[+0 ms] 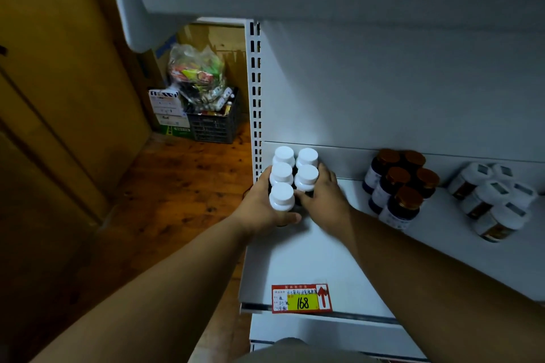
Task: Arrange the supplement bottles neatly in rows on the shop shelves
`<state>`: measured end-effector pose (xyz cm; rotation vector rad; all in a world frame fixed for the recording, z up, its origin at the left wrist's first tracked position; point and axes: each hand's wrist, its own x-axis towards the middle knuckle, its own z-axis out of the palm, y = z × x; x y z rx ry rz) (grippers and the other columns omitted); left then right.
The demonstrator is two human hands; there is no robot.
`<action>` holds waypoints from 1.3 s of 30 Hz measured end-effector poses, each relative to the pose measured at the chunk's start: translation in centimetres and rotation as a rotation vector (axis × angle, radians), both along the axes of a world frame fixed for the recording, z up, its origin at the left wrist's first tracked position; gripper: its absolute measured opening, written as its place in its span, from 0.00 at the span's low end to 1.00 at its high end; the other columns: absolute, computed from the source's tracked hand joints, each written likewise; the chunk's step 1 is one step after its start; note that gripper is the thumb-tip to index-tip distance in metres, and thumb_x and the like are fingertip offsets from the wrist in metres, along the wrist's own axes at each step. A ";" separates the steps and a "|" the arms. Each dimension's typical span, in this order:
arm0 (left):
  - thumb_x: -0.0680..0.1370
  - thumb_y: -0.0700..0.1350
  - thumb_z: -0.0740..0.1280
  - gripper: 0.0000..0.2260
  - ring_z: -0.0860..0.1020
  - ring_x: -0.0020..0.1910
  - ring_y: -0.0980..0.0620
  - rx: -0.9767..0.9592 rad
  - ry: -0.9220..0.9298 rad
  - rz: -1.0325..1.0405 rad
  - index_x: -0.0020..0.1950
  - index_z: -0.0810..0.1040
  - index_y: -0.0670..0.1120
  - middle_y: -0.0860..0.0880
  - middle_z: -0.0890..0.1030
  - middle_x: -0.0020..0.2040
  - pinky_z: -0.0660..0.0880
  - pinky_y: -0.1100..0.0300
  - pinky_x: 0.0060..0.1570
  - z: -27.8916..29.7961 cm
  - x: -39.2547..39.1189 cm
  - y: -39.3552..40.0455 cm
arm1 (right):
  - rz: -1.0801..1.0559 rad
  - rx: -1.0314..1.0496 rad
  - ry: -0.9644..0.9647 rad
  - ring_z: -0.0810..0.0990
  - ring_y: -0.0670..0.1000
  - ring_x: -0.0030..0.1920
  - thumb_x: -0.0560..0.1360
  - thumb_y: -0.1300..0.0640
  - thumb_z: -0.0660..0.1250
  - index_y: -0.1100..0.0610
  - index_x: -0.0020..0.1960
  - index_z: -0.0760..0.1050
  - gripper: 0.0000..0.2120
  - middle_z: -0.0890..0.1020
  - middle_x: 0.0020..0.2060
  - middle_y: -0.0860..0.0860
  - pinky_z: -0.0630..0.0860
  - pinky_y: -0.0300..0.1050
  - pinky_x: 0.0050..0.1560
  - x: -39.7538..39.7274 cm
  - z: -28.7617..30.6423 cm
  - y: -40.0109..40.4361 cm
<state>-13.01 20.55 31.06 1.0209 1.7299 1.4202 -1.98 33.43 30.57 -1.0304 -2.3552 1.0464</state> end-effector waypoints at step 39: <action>0.68 0.43 0.78 0.25 0.78 0.52 0.54 -0.163 0.388 0.136 0.62 0.71 0.47 0.50 0.79 0.55 0.74 0.61 0.51 0.2 1.1 -3.6 | -0.177 0.044 0.022 0.73 0.42 0.36 0.73 0.51 0.73 0.54 0.45 0.70 0.13 0.76 0.41 0.47 0.65 0.35 0.34 3.1 1.3 -8.4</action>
